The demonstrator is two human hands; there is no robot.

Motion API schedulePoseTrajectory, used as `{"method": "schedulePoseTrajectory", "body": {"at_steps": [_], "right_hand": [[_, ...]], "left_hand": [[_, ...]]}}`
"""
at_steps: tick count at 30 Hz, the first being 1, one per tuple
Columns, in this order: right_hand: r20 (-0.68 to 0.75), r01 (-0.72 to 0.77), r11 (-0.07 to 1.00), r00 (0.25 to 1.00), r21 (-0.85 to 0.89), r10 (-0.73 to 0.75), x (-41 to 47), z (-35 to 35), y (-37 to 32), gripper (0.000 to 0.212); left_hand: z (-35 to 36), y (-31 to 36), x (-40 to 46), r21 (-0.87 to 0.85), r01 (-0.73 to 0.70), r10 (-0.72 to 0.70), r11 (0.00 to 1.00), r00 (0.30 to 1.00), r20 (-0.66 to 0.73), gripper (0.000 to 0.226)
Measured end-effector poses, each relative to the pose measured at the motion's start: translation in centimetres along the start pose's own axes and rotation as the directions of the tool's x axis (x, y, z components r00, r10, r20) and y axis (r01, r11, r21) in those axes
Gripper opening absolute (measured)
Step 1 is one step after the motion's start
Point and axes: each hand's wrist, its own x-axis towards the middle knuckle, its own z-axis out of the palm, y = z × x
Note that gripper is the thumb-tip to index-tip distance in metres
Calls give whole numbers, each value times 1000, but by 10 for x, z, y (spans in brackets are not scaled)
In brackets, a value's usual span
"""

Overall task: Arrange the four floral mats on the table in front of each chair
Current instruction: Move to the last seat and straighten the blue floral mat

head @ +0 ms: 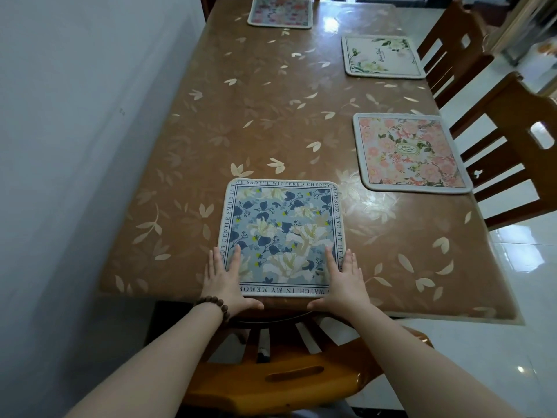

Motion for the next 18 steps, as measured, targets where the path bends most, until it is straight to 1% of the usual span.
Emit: {"method": "schedulePoseTrajectory", "body": {"at_steps": [2,4,6,13,18], "right_hand": [[-28,9,1000,1000,0,-9,-2,-1,-1,137],[-48,8,1000,999,20,-7,-3,-3,-2,133],[-49,8,999,999,40,-6,-4,-3,-3,129],[-40,-28,996,999,79,32,-8,4,-10,125],[-45,-33,997,998,71,36,-8,4,-8,126]], "left_hand": [[0,1,0,-20,-4,4,1000,1000,-15,145],[0,3,0,-75,-5,3,997,1000,-27,143],[0,4,1,-100,-6,2,995,999,-38,142],[2,1,0,-106,-3,-3,994,999,-54,139],[-2,3,0,-72,11,-13,997,1000,-25,140]]}}
